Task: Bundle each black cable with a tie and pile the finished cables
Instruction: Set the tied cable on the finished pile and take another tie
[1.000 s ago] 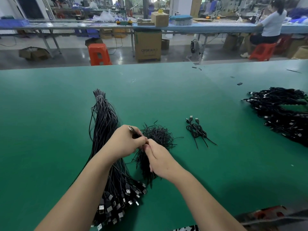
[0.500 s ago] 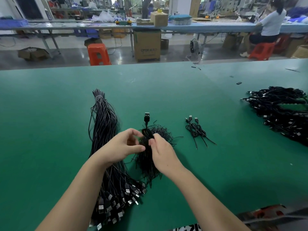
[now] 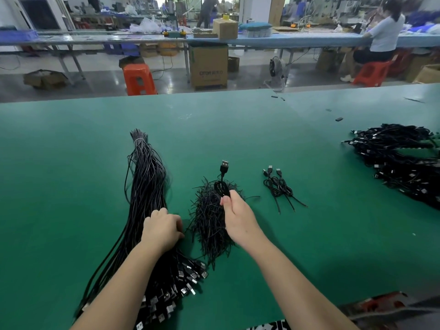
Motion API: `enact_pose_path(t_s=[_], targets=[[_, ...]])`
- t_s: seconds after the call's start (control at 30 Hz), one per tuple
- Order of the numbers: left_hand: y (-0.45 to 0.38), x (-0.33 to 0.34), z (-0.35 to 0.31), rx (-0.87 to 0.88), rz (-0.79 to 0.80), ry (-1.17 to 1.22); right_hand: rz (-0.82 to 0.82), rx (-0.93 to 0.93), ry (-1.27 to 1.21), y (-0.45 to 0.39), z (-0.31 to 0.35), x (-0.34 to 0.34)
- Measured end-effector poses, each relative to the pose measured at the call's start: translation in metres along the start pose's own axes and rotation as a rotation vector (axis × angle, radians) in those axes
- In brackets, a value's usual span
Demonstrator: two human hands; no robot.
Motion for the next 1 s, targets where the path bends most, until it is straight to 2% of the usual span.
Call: enact_pose_path(t_s=[0.23,0.43,0.57,0.67,0.77,0.87,0.93,1.0], targets=[[-0.003,0.005,-0.008,0.081,-0.001,-0.160,-0.022,0.004,0.019,-0.001,-0.008,-0.004],[0.008,-0.019,-0.005,0.160,0.108,0.024,0.031,0.012,-0.069,-0.001,-0.014,-0.002],[0.016,-0.046,-0.006,0.212,0.125,0.179,0.126,-0.031,-0.098,0.003,-0.005,0.006],[0.018,-0.069,-0.002,0.173,-0.032,0.296,0.165,-0.049,-0.220,0.005,0.007,0.015],[0.027,-0.089,-0.002,0.142,-0.160,0.623,0.238,-0.034,-0.428,0.009,0.015,0.031],[0.039,-0.091,-0.011,0.153,-0.124,0.928,0.260,-0.015,-0.516,0.011,0.018,0.041],[0.049,-0.090,-0.020,0.195,-0.091,1.003,0.255,-0.014,-0.462,0.009,0.015,0.045],[0.053,-0.088,-0.024,0.217,-0.070,1.028,0.237,0.009,-0.514,0.010,0.011,0.050]])
Point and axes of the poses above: each hand's wrist, its own y-axis away from the middle knuckle, its own x-axis out of the palm, z = x × y, the point moved 8 cm from there along -y, towards the middle knuckle, and after that the axes turned 14 degrees about -x, right-handed, at the moved point
